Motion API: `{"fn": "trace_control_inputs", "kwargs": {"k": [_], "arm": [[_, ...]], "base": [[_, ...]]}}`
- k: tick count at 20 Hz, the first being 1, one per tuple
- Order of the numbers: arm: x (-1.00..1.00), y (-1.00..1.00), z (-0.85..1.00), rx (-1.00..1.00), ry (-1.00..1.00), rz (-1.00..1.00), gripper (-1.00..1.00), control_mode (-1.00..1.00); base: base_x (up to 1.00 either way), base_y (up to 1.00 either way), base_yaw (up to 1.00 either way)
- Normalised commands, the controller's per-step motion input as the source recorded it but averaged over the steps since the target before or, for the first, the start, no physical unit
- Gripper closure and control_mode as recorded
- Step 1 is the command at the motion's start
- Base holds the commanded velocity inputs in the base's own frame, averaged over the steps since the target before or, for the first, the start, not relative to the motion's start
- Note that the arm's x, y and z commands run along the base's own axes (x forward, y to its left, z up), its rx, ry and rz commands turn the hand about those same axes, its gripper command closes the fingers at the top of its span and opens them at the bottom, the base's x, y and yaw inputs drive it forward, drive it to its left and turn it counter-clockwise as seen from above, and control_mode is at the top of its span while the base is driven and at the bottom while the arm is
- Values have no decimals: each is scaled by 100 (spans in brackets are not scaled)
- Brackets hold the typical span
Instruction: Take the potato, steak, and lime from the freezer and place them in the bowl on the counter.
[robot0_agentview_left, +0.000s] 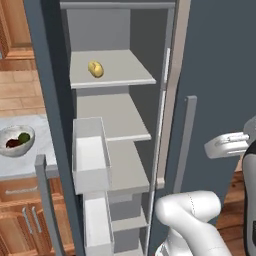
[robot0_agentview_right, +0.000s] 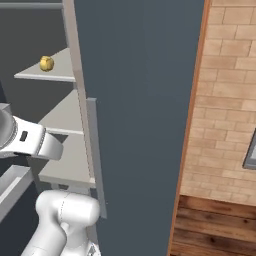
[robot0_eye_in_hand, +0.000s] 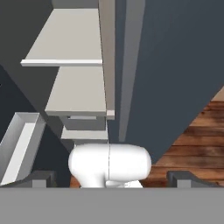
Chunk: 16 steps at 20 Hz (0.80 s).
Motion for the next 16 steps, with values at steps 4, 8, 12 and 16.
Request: {"fn": "trace_control_inputs", "kwargs": {"k": [4,8,12,16], "arm": [[0,0,0,0,0,0,-100,100],[0,0,0,0,0,0,-100,100],[0,0,0,0,0,0,-100,100],[0,0,0,0,0,0,-100,100]], "base": [[32,22,0],[38,30,0],[40,36,0],[30,38,-1]]}}
